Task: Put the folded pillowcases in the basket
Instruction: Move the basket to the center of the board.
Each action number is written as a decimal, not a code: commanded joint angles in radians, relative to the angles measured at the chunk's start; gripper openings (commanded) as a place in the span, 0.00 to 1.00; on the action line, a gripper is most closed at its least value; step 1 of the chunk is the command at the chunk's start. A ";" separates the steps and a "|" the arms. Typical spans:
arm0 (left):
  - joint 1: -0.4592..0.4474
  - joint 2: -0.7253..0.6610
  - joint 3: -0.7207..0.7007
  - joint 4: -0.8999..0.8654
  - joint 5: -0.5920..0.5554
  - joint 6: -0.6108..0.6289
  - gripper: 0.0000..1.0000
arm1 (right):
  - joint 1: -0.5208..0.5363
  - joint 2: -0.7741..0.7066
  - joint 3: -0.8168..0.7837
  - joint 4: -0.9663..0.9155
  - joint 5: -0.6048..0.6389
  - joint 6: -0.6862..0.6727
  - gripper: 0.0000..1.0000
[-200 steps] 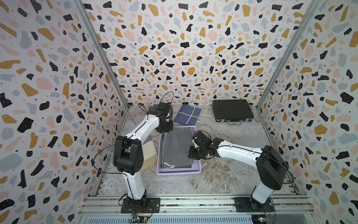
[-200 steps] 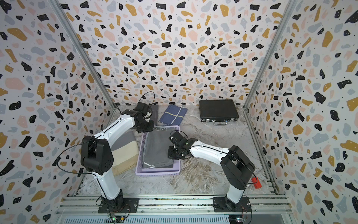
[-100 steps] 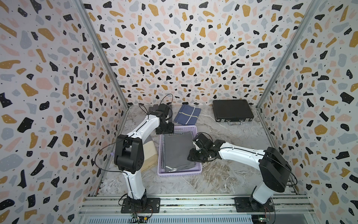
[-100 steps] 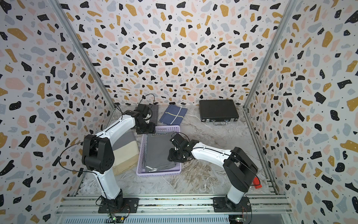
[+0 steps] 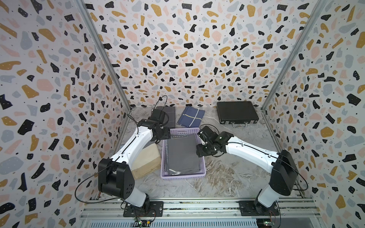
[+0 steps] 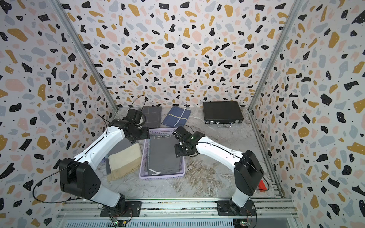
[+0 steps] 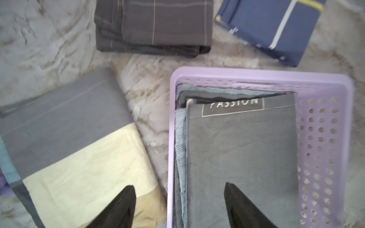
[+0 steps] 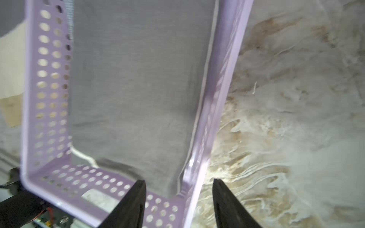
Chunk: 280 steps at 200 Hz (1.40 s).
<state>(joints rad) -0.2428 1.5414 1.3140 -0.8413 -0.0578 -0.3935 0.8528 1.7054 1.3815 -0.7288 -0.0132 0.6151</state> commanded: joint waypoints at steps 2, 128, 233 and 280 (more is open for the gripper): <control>0.010 -0.024 -0.038 -0.010 -0.015 -0.049 0.74 | -0.024 0.048 0.043 -0.083 0.037 -0.098 0.58; 0.018 -0.125 -0.180 0.033 -0.001 -0.105 0.74 | -0.242 -0.209 -0.336 -0.126 0.143 -0.155 0.00; 0.091 -0.133 -0.342 0.111 -0.100 -0.306 0.74 | -0.452 -0.169 -0.276 -0.278 0.372 -0.253 0.00; 0.135 -0.087 -0.369 0.107 -0.072 -0.343 0.74 | -0.501 -0.178 -0.280 -0.287 0.377 -0.227 0.23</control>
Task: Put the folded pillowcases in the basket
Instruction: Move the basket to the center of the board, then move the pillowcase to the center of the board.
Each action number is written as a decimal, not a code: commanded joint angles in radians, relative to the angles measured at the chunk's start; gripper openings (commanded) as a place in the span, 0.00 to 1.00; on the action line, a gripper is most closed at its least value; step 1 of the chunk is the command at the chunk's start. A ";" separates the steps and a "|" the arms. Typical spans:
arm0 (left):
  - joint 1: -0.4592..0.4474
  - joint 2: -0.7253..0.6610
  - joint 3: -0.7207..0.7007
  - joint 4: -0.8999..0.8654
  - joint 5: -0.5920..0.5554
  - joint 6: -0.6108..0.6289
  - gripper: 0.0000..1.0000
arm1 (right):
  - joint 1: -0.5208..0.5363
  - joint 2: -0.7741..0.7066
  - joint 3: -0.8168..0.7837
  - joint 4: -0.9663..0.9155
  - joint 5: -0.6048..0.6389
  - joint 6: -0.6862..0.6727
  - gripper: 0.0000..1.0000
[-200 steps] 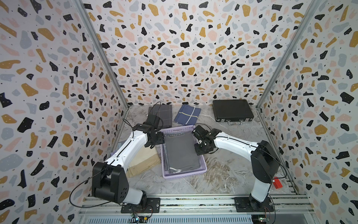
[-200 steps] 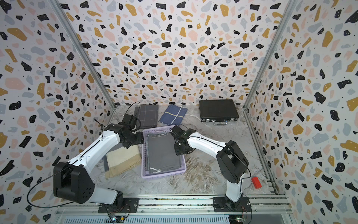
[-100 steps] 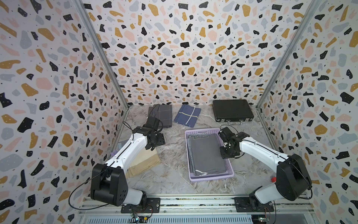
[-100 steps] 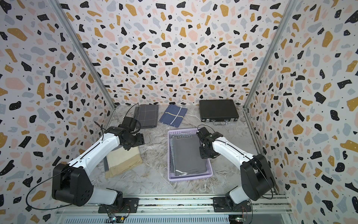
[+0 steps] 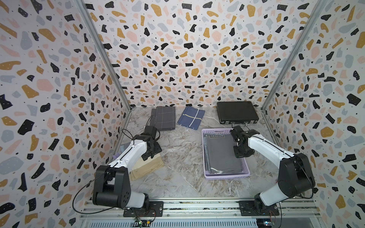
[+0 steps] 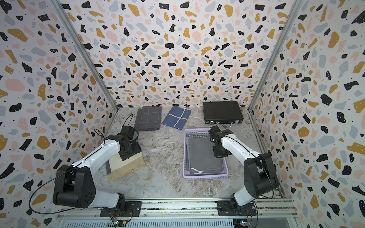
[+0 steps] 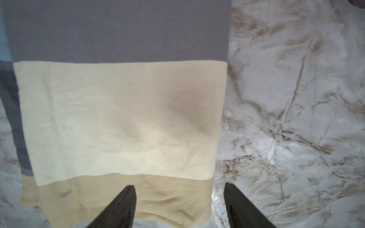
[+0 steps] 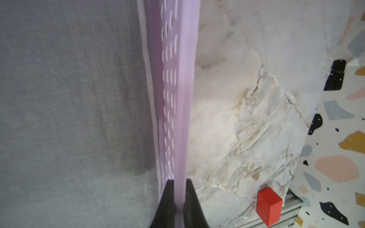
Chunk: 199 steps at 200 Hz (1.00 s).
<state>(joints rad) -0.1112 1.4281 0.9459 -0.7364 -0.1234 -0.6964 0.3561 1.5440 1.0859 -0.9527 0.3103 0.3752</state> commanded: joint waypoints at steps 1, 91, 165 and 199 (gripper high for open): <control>0.004 0.028 0.000 0.003 -0.003 -0.039 0.74 | -0.004 -0.018 0.017 -0.062 0.054 0.013 0.24; -0.014 0.104 -0.118 0.102 0.164 -0.132 0.70 | -0.004 -0.229 0.035 -0.029 -0.025 0.031 0.46; -0.289 0.178 -0.151 0.165 0.252 -0.267 0.70 | -0.004 -0.322 0.126 -0.050 -0.114 0.025 0.48; -0.482 0.210 -0.152 0.221 0.231 -0.354 0.69 | -0.003 -0.314 0.143 -0.054 -0.123 0.019 0.48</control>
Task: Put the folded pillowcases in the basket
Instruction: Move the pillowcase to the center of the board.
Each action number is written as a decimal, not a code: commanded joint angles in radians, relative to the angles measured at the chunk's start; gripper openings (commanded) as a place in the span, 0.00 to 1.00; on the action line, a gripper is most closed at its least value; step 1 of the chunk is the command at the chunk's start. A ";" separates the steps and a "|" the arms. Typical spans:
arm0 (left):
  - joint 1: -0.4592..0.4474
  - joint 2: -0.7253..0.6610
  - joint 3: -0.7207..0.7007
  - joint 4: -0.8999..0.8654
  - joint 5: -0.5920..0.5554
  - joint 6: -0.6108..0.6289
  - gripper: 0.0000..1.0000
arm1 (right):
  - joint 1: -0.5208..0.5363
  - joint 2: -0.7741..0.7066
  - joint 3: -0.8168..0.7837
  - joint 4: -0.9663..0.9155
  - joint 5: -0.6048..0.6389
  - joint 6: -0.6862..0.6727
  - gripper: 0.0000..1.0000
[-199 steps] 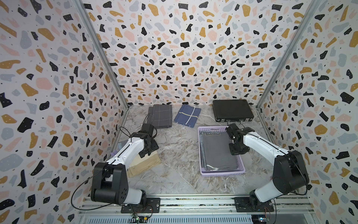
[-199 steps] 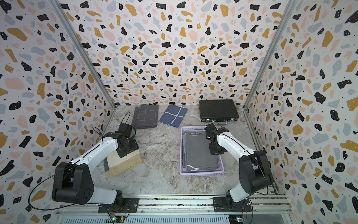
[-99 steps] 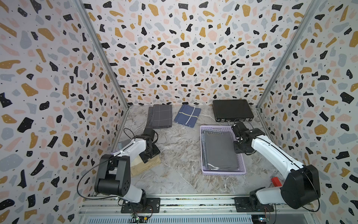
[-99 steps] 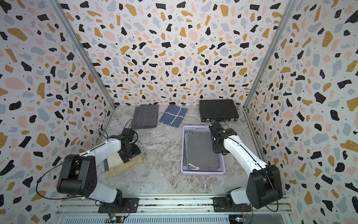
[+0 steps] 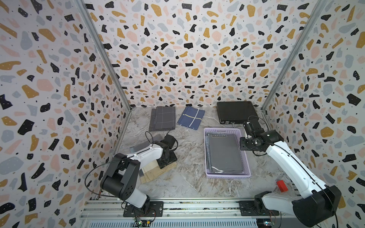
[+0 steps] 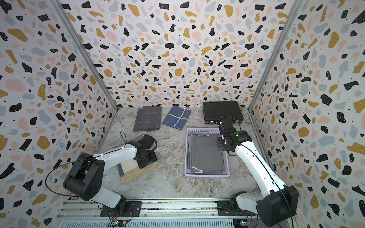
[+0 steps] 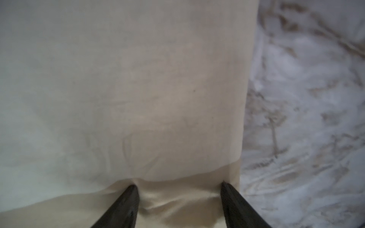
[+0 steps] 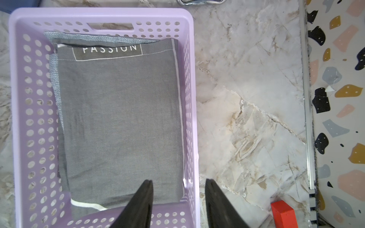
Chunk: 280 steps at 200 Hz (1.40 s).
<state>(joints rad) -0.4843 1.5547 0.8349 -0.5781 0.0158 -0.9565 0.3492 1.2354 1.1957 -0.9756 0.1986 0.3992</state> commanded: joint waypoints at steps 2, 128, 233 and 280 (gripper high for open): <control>-0.116 0.088 -0.036 0.063 0.092 -0.096 0.69 | 0.004 -0.004 0.033 -0.030 -0.012 -0.005 0.48; -0.359 0.000 0.090 -0.008 0.054 -0.099 0.77 | 0.013 -0.036 0.026 0.014 -0.134 -0.028 0.53; 0.270 -0.174 0.265 -0.331 0.048 0.313 0.83 | 0.484 0.197 0.146 0.205 -0.233 0.071 0.64; 0.377 0.006 0.342 -0.314 0.070 0.384 0.87 | 0.565 0.457 0.260 0.278 -0.320 0.102 0.71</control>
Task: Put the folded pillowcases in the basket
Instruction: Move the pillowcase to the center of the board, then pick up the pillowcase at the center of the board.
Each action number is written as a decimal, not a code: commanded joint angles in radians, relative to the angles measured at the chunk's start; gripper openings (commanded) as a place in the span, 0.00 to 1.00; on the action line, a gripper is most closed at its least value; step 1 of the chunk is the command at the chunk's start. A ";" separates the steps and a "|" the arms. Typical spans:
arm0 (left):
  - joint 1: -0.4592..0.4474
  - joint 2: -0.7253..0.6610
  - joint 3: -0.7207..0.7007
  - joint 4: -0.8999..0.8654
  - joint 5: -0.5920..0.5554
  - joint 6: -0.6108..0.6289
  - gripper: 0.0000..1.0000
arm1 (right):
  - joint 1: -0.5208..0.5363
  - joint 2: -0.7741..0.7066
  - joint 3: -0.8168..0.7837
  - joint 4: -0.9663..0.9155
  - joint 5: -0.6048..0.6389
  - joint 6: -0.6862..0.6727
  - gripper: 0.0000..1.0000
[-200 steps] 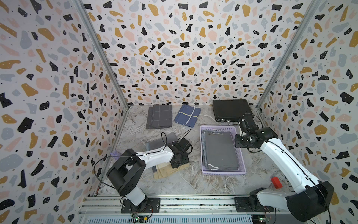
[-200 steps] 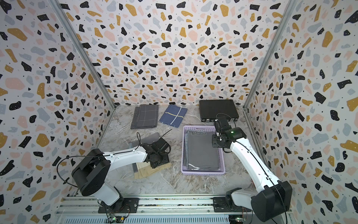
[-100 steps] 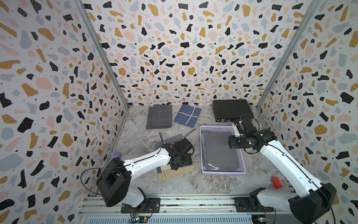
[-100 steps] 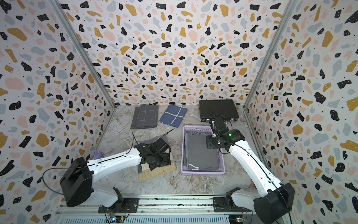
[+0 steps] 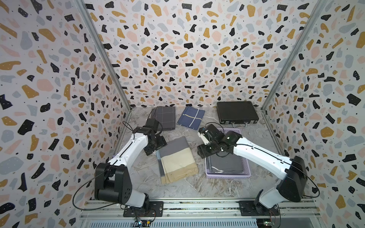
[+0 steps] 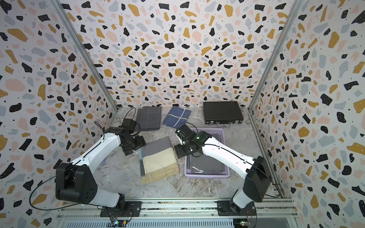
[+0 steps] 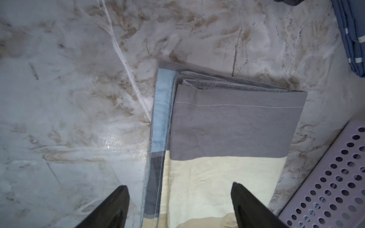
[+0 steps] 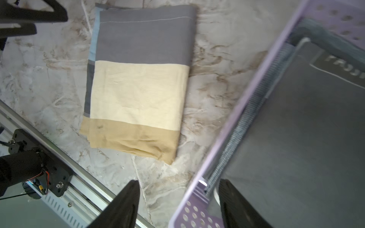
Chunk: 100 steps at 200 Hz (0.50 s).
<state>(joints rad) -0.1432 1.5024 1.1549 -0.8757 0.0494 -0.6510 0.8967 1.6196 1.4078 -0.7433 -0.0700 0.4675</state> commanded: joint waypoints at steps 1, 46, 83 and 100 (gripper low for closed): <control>0.038 0.062 0.022 -0.014 0.038 0.079 0.87 | 0.019 0.077 0.048 0.046 -0.050 0.035 0.71; 0.065 0.246 0.064 0.021 0.041 0.119 0.87 | 0.034 0.238 0.080 0.044 -0.012 0.077 0.77; 0.073 0.333 0.076 0.028 0.041 0.158 0.87 | 0.051 0.269 0.017 0.076 0.003 0.116 0.77; 0.073 0.359 0.082 0.040 0.046 0.159 0.87 | 0.062 0.289 0.008 0.068 0.000 0.123 0.77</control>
<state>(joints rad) -0.0776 1.8347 1.2060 -0.8448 0.0898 -0.5247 0.9417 1.9076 1.4311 -0.6621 -0.0814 0.5579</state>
